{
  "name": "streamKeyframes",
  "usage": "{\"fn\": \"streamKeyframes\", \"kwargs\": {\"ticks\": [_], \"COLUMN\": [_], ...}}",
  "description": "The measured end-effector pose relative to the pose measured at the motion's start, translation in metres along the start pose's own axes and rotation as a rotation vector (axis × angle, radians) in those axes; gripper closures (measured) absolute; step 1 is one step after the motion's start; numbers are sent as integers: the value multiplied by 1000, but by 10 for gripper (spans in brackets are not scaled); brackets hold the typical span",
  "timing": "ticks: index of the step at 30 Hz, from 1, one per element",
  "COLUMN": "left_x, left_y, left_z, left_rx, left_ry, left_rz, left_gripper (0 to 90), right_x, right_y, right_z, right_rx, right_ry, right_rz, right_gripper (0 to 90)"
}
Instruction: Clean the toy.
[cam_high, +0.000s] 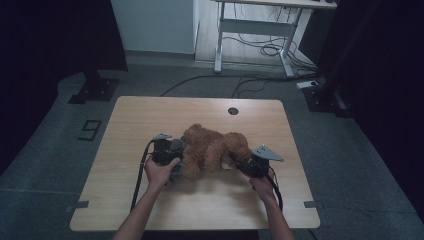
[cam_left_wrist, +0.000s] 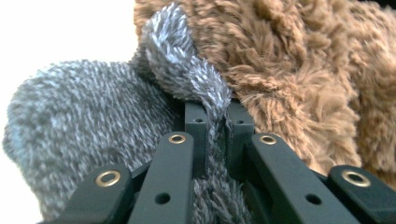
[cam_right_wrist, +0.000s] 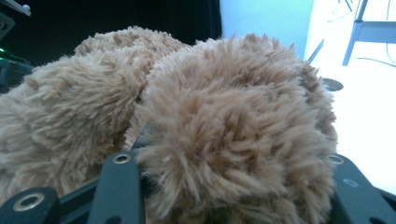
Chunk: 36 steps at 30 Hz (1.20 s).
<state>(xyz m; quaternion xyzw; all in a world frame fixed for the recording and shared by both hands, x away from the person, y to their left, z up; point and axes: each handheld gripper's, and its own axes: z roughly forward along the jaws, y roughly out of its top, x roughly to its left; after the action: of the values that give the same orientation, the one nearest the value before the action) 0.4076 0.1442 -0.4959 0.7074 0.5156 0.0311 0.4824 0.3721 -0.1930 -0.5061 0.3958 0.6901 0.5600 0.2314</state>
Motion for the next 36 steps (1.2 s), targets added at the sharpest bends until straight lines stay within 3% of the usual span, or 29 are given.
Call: {"fn": "streamKeyframes", "kwargs": {"ticks": [4,6,12,14,18,22,26,30,33,36], "left_x": [4,2,-17,-27,-47,-68,-87,-84,-74,-71], "left_y": [-13,-15,-11,-4,16,34,41,33,24,15], "left_z": [2,-3,-24,-34,-45,-36,-10,5,3,-2], "left_rx": [-8,-4,34,17,-17,-13,28,59,61,70], "left_ry": [-5,-12,44,60,50,22,35,70,53,48], "left_rz": [-24,-19,80,128,176,215,266,273,247,251], "left_gripper": [824,823,815,814,805,804,806,809,813,815], "right_x": [-3,-8,-10,-11,-12,-12,-12,-15,-17,-17], "right_y": [-11,-16,-24,-24,-26,-28,-29,-29,-30,-29], "right_z": [5,2,-9,-11,-15,-18,-21,-23,-23,-23], "right_rx": [45,69,103,112,116,120,129,130,132,141], "right_ry": [-2,11,45,53,76,100,116,127,136,147], "right_rz": [-10,27,58,60,74,69,68,66,75,69], "right_gripper": [459,449,428,425,421,412,407,398,384,382]}}
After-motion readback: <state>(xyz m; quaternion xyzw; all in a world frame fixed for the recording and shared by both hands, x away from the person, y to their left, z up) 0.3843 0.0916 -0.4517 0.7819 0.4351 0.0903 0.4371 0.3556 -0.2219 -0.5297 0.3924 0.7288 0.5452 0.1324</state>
